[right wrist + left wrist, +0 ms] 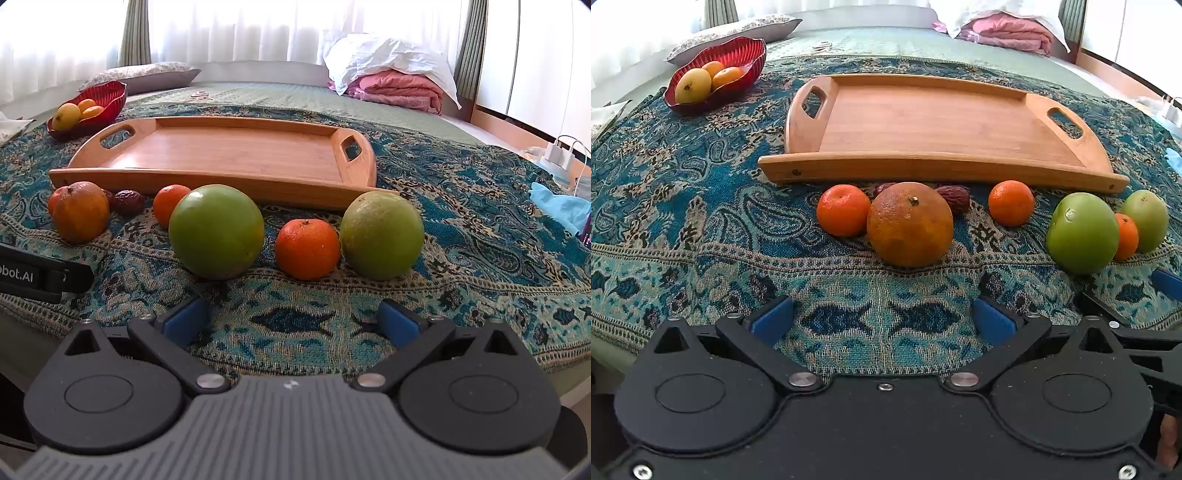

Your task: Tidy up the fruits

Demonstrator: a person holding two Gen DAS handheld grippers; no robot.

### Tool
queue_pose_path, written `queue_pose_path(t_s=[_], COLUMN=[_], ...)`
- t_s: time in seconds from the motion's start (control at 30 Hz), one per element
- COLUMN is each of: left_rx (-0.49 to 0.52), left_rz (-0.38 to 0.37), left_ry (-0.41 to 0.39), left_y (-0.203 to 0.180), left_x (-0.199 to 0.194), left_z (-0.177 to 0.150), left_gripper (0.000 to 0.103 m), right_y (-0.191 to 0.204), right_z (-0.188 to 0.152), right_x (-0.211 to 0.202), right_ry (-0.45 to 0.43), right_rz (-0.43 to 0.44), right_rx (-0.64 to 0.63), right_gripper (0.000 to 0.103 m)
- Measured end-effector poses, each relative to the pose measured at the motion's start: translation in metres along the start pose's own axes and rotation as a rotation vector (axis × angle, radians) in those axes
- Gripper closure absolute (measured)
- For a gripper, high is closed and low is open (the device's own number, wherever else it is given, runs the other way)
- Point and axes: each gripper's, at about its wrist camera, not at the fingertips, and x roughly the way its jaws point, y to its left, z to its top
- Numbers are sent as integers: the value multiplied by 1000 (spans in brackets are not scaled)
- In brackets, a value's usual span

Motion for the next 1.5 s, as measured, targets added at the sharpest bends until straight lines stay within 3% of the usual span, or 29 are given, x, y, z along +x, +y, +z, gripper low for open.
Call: queue_pose_path(t_s=[1.5], left_rx=[-2], left_rz=[4], left_ry=[-7], left_y=[-4], left_x=[-2], left_z=[-2], left_gripper=[0], right_y=[3], right_z=[-3], right_x=[-1], right_ry=[-4], right_rz=[-10], right_rx=[-2], right_gripper=[0])
